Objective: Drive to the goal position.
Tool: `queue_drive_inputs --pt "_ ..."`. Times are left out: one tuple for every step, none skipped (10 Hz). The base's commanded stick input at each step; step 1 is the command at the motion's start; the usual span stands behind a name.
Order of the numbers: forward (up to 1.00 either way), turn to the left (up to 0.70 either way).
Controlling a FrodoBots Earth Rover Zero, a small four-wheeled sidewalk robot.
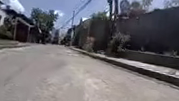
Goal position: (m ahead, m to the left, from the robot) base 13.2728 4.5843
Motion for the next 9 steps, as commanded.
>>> queue_drive_inputs --pt "1.00 0.05" --pt "1.00 0.05" --pt "1.00 0.10" --pt "1.00 0.19" --pt "1.00 0.32" --pt "1.00 0.44" --pt "1.00 0.05" --pt "1.00 0.05" --pt "1.00 0.05"
